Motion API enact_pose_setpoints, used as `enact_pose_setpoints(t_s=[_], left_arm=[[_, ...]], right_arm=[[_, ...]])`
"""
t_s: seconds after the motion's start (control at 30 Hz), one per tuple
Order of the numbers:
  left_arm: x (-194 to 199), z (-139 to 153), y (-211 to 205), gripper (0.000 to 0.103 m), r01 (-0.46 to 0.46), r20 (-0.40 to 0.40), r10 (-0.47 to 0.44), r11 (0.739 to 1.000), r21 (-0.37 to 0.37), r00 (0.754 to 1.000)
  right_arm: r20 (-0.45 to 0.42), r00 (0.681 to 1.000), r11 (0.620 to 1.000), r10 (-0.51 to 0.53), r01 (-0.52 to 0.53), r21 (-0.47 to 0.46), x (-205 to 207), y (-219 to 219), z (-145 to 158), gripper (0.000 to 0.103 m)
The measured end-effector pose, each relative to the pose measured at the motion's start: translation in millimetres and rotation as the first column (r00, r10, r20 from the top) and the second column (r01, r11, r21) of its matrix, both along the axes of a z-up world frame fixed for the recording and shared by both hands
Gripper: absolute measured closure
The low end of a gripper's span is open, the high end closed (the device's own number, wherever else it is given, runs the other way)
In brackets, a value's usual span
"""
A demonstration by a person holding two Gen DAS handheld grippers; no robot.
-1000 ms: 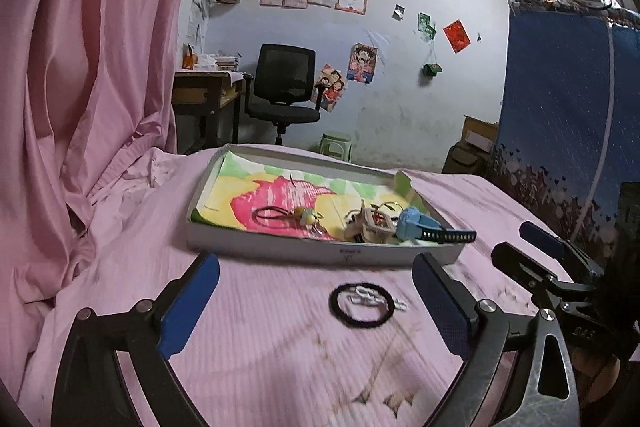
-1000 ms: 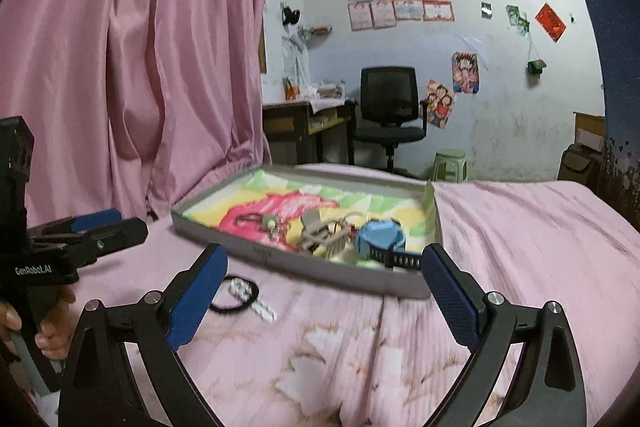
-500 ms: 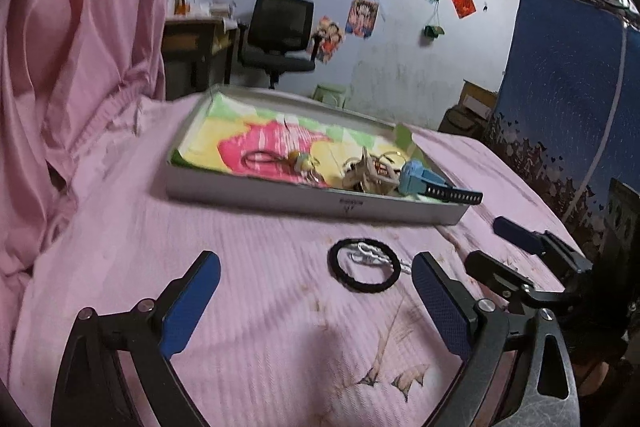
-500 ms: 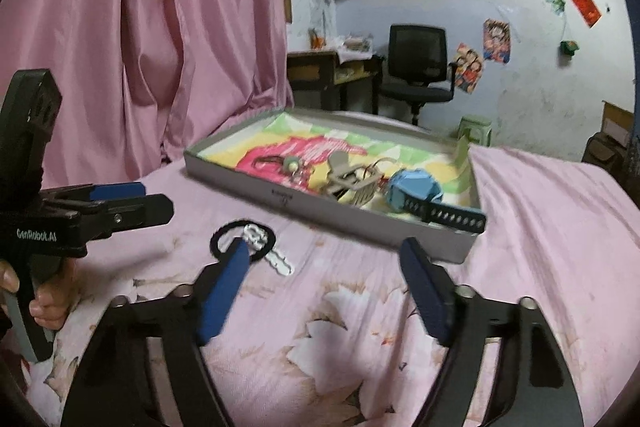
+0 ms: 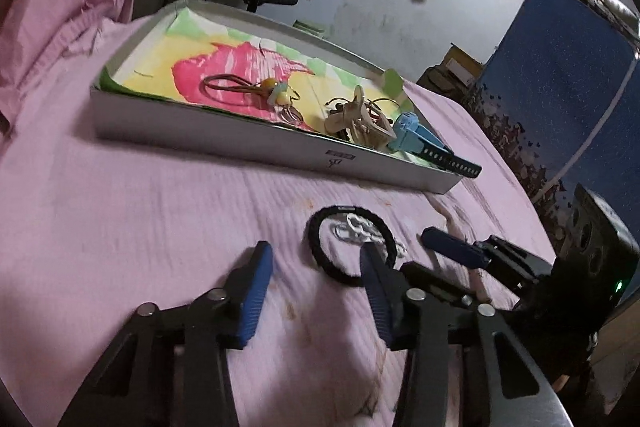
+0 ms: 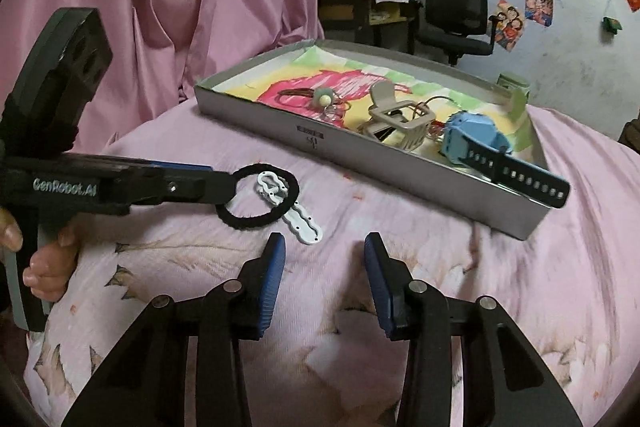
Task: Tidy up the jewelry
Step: 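Move both tools to the black hair tie with silver clip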
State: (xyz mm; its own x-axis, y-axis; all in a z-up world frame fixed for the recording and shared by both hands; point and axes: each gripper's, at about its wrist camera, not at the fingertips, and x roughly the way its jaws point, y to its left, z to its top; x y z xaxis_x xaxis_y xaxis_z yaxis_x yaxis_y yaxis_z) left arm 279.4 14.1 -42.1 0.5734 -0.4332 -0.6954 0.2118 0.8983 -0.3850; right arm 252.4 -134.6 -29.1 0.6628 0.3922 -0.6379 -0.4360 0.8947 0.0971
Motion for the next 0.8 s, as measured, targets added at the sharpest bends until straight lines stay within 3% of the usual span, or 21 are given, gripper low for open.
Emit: enact_pose_setpoints(t_s=[0.3, 0.47, 0.8], left_arm=[[14.0, -10.8, 3.7, 0.079, 0.018, -0.053, -0.022, 0.998, -0.068, 0.998], [19.6, -15.7, 4.3, 0.094, 0.014, -0.076, -0.02, 0.996, -0.087, 0.997], [2.5, -12.0, 10.4, 0.097, -0.047, -0.01, 0.046, 0.996, -0.08, 0.999]], right_arm=[[-0.029, 0.998, 0.998, 0.057, -0.058, -0.022, 12.3, 11.4, -3.7, 0.074], [-0.041, 0.995, 0.996, 0.09, -0.091, -0.02, 16.2, 16.1, -5.0, 0.083], [-0.042, 0.996, 0.997, 0.08, -0.081, -0.012, 14.4, 14.6, -4.7, 0.089]])
